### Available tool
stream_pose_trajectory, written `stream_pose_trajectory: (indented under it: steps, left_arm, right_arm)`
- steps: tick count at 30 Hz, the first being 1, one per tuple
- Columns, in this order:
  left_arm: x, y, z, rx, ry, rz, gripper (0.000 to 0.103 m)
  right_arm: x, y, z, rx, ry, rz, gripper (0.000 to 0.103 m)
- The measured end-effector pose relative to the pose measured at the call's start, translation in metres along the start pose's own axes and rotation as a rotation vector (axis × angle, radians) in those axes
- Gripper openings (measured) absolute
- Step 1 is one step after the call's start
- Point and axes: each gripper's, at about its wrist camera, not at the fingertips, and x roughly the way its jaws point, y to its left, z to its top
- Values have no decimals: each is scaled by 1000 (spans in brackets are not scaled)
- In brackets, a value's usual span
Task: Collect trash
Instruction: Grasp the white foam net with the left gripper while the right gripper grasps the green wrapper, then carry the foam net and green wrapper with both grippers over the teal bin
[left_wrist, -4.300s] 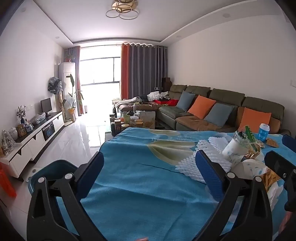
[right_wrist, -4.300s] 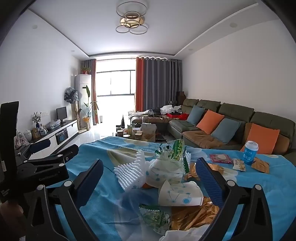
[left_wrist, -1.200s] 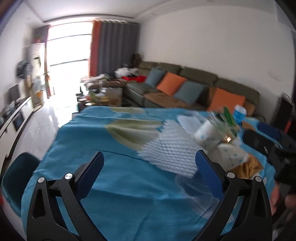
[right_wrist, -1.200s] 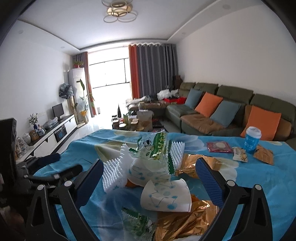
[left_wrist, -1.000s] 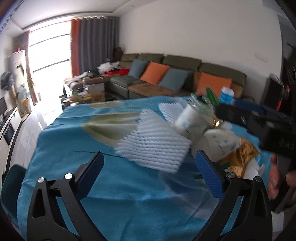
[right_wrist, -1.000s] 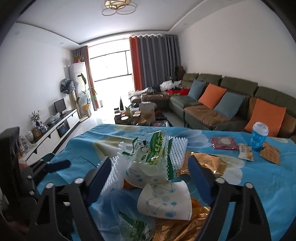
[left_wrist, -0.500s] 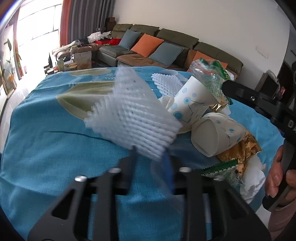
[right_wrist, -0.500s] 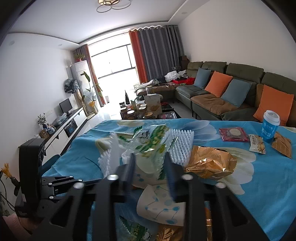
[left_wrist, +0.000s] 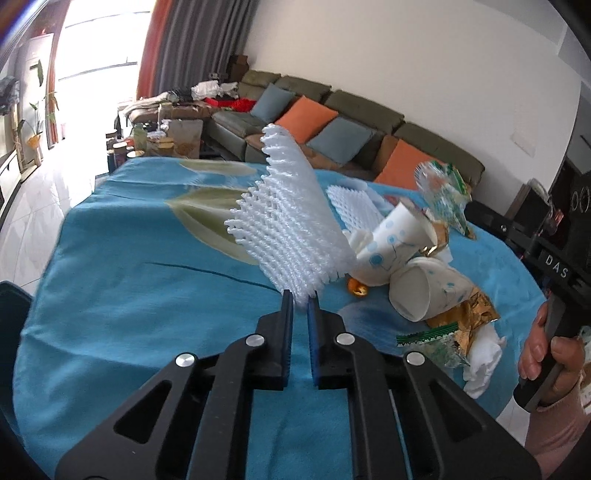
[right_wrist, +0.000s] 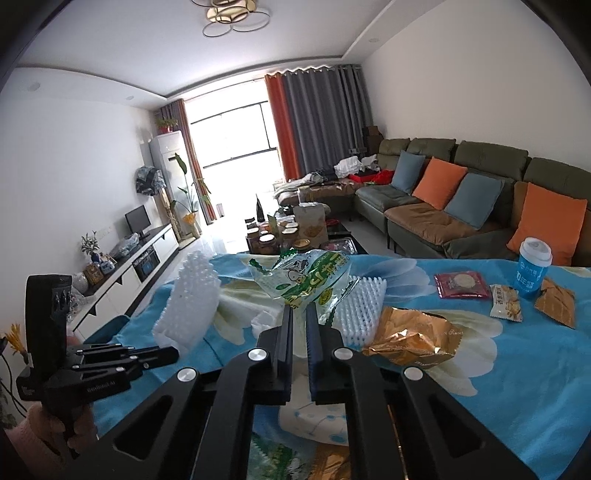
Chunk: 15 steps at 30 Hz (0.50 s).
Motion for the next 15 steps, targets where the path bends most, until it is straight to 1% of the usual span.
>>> stream_pose_trajectory:
  steps: [3,8,11,15]
  left_arm:
    - [-20,12,0,-17,-29,6,8]
    - [-52,33,-5,-49,-67,21,8]
    - [-73,51,-12,-82,-85,45,8]
    - [-101,80,-26,-132,-110,101,8]
  right_arm:
    - [-7,12,2,-22,-9,32,6]
    - [-8,42,2,-65,3,116,6]
    - [-2,66,1,-93,28,186,6]
    - [11,101,-1,-139,63,264,6]
